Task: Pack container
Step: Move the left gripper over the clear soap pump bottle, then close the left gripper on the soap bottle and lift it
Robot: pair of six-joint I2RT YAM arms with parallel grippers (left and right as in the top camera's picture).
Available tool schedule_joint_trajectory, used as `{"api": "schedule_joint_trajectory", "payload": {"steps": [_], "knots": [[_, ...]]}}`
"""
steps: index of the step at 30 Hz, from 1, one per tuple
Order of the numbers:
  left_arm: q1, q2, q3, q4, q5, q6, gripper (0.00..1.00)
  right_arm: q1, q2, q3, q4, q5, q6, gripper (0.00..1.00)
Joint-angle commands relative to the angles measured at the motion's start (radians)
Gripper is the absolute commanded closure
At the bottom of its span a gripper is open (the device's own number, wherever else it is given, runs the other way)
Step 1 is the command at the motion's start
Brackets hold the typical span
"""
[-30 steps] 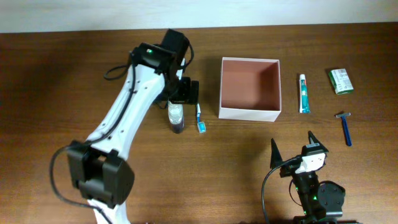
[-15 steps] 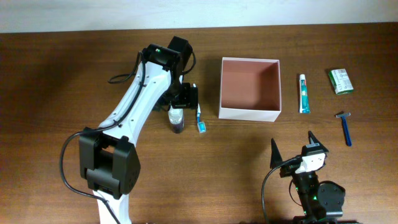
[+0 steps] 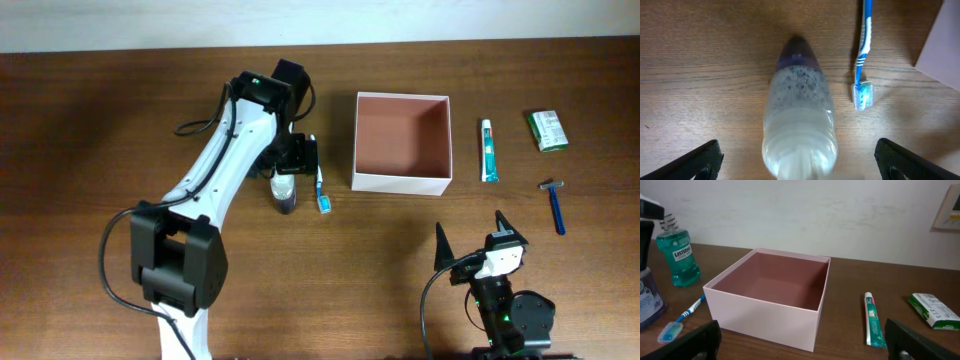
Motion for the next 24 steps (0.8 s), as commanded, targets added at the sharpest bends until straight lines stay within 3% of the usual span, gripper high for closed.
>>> {"api": "schedule_joint_trajectory", "payload": {"steps": [1,7,12,21,24], "knots": [[0.001,0.046,0.006,-0.006,-0.014,-0.009,0.00,0.010,-0.008,-0.005,-0.006,-0.005,0.008,0.01],[0.001,0.050,0.006,-0.005,-0.014,-0.009,0.01,0.010,-0.008,-0.005,-0.006,-0.005,0.008,0.01],[0.001,0.050,0.006,-0.005,-0.014,-0.009,0.07,0.010,-0.008,-0.005,-0.006,-0.005,0.008,0.01],[0.001,0.050,0.006,-0.007,-0.014,-0.009,0.41,0.010,-0.008,-0.005,-0.006,-0.005,0.008,0.01],[0.001,0.050,0.006,-0.010,-0.014,-0.009,0.46,0.010,-0.008,-0.005,-0.006,-0.005,0.008,0.01]]}}
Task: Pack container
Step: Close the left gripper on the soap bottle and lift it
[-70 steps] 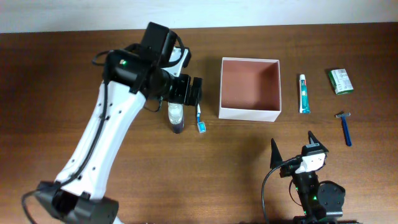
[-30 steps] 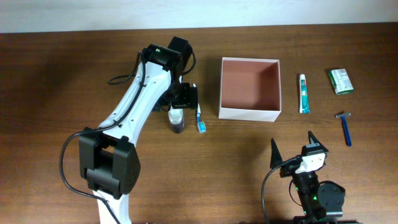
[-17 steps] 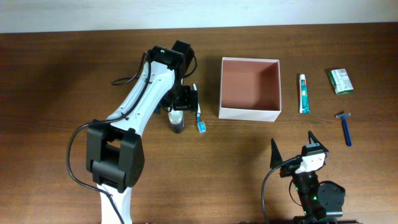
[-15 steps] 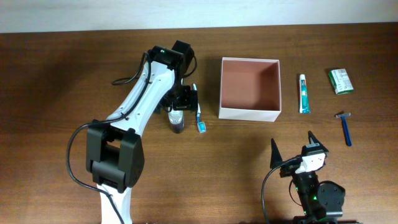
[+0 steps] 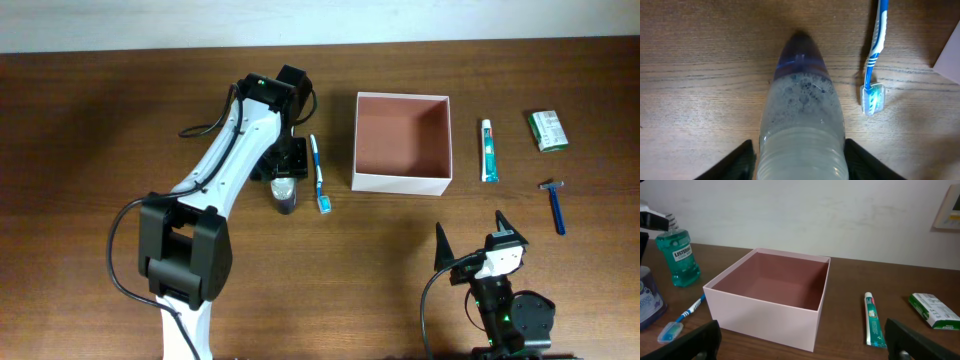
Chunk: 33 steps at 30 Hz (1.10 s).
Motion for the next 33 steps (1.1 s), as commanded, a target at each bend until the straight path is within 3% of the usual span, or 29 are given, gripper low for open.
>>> {"api": "schedule_joint_trajectory", "payload": {"steps": [1,5,11,18,29,33], "knots": [[0.001,0.004,0.006,-0.004,-0.013,-0.004,0.48,0.010,-0.008,-0.005,-0.006,-0.005,0.007,0.01],[0.001,0.004,0.006,-0.004,-0.013,-0.004,0.52,0.010,-0.008,-0.005,-0.006,-0.005,0.007,0.01],[0.001,0.003,0.008,-0.009,-0.013,-0.003,0.68,0.010,-0.008,-0.005,-0.006,-0.005,0.007,0.01],[0.001,0.003,0.073,-0.039,-0.013,0.014,0.75,0.010,-0.008,-0.005,-0.006,-0.005,0.007,0.01],[0.000,0.003,0.353,-0.159,-0.013,0.035,0.75,0.010,-0.008,-0.005,-0.006,-0.005,0.007,0.01],[-0.002,0.003,0.480,-0.177,0.015,0.103,0.75,0.010,-0.008,-0.005,-0.006,-0.005,0.007,0.01]]}}
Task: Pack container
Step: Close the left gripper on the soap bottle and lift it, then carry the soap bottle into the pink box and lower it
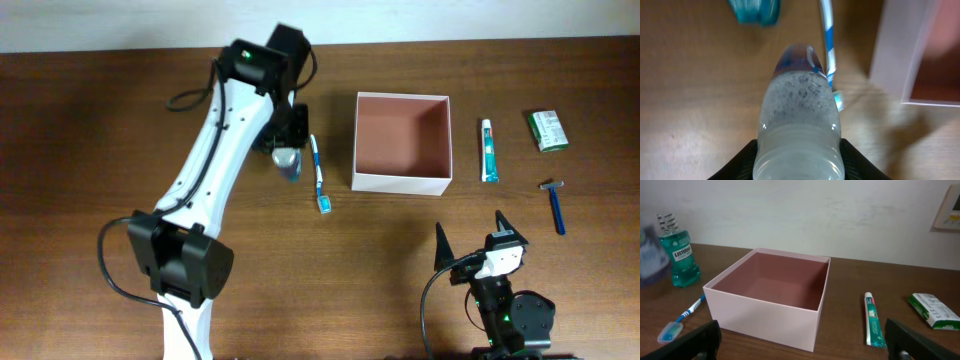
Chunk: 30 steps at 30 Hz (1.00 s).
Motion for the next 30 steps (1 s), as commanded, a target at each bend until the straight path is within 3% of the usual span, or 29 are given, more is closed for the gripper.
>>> {"api": "schedule_joint_trajectory", "payload": {"steps": [1,8,19,30], "knots": [[-0.005,-0.008,0.135,-0.008,0.016,0.066,0.75,0.010,-0.008,-0.005,-0.006,-0.005,0.008,0.01],[-0.071,-0.008,0.258,0.035,0.020,0.082,0.75,0.010,-0.008,-0.005,-0.006,-0.005,0.008,0.01],[-0.220,-0.007,0.255,0.326,-0.024,0.082,0.74,0.010,-0.008,-0.005,-0.006,-0.005,0.008,0.01],[-0.238,0.080,0.253,0.528,-0.041,0.082,0.74,0.010,-0.008,-0.005,-0.006,-0.005,0.008,0.01]]}}
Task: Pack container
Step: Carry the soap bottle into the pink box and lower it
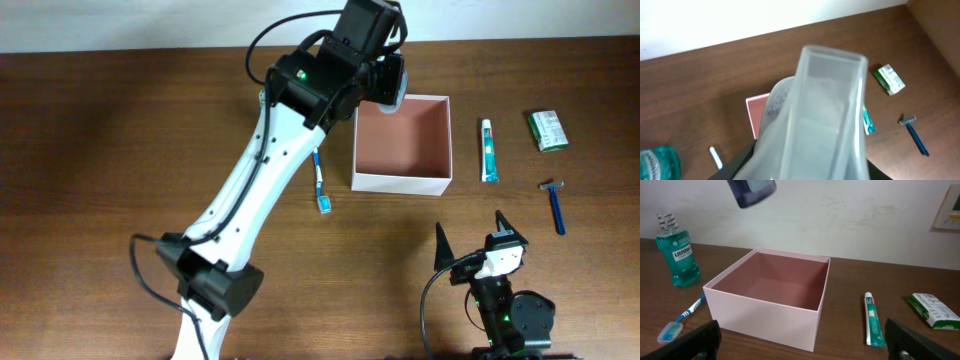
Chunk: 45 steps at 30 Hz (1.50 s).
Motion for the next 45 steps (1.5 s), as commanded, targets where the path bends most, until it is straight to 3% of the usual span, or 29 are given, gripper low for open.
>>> {"api": "schedule_joint_trajectory", "payload": {"steps": [1,10,45], "knots": [[0.001,0.063,0.025,0.045,-0.015,0.012,0.74,0.010,-0.008,-0.005,-0.006,-0.005,0.007,0.01],[0.002,0.171,0.025,0.118,-0.037,0.012,0.73,0.010,-0.008,-0.005,-0.006,-0.005,0.007,0.01],[0.004,0.284,0.024,0.074,-0.171,-0.019,0.73,0.010,-0.008,-0.005,-0.006,-0.005,0.007,0.01]]}}
